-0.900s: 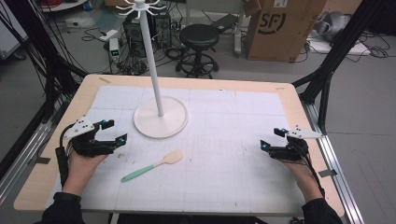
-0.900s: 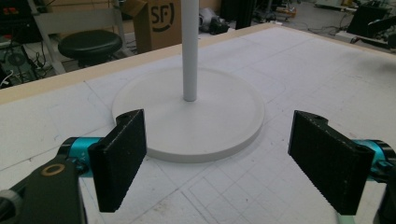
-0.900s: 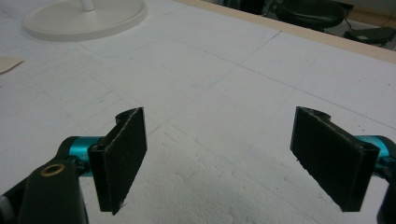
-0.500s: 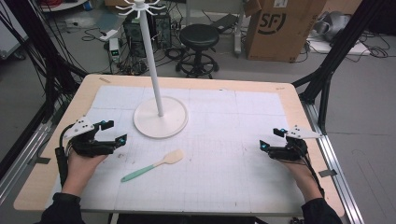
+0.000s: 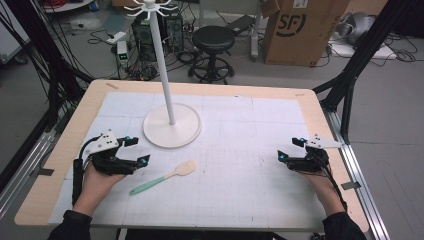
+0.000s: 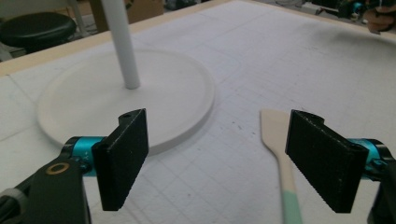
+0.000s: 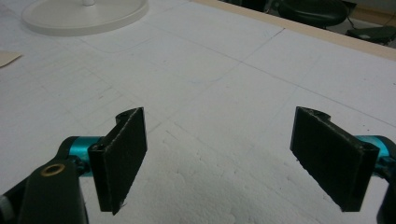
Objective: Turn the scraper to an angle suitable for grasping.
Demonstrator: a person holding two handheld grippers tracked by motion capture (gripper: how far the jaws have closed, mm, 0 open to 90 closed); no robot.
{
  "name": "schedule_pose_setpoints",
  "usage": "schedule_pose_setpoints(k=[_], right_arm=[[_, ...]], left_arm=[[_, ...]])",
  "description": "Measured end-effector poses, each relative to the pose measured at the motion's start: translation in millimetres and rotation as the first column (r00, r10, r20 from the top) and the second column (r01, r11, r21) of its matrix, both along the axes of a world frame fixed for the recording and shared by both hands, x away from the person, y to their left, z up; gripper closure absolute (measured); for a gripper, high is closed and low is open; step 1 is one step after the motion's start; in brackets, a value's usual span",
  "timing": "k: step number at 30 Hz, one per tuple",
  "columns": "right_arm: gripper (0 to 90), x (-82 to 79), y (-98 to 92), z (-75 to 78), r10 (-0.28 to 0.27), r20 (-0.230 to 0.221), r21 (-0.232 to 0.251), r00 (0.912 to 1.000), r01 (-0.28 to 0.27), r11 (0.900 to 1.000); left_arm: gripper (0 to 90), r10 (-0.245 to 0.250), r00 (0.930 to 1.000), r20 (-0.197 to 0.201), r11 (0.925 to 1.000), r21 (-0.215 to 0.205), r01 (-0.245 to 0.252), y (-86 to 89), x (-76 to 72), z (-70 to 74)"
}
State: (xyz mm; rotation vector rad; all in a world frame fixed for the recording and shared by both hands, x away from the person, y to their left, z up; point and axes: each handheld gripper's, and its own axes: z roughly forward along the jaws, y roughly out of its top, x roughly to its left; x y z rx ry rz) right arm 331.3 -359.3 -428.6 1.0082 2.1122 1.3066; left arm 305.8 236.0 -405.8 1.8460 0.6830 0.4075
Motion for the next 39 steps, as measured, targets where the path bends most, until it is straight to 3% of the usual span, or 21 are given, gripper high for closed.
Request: schedule_pose_setpoints(k=[4, 8, 15, 21, 28, 31, 35, 39], right_arm=[[17.9, 0.0, 0.7, -0.3, -0.001, -0.002, 0.001, 1.0000, 0.001, 1.000], [17.9, -0.4, 0.8, 0.0, 0.000, -0.002, 0.000, 1.0000, 0.000, 1.000], [17.9, -0.5, 0.6, 0.0, -0.001, -0.005, 0.001, 1.0000, 0.001, 1.000], [18.0, -0.4, 0.5, 0.0, -0.001, -0.004, 0.001, 1.0000, 0.001, 1.000], [18.0, 0.1, 0.9, -0.5, 0.004, -0.003, -0.003, 1.0000, -0.004, 1.000], [18.0, 0.0, 0.7, -0.5, 0.002, -0.003, -0.003, 1.0000, -0.002, 1.000], [18.0, 0.0, 0.4, -0.3, 0.002, -0.003, -0.004, 1.0000, -0.002, 1.000], [18.0, 0.6, 0.8, -1.0, 0.006, -0.004, -0.002, 1.0000, -0.006, 1.000]], left_arm=[[24.3, -0.042, 0.9991, 0.004, 0.9986, 0.031, 0.042, -16.8, -5.1, -4.8], [26.3, -0.069, 0.9974, -0.018, 0.9948, 0.074, 0.070, -35.4, -10.6, -10.3], [31.6, -0.086, 0.9954, -0.041, 0.9874, 0.130, 0.091, -48.7, -15.6, -17.0], [42.7, -0.113, 0.9913, -0.068, 0.9728, 0.196, 0.124, -57.7, -17.6, -23.5], [55.4, -0.123, 0.9868, -0.105, 0.9620, 0.232, 0.144, -66.9, -18.9, -29.6], [62.2, -0.122, 0.9843, -0.128, 0.9535, 0.260, 0.152, -72.3, -19.1, -33.9], [68.6, -0.123, 0.9829, -0.137, 0.9351, 0.316, 0.161, -76.6, -19.8, -38.2], [75.2, -0.123, 0.9816, -0.146, 0.9362, 0.311, 0.164, -77.3, -20.3, -38.1]])
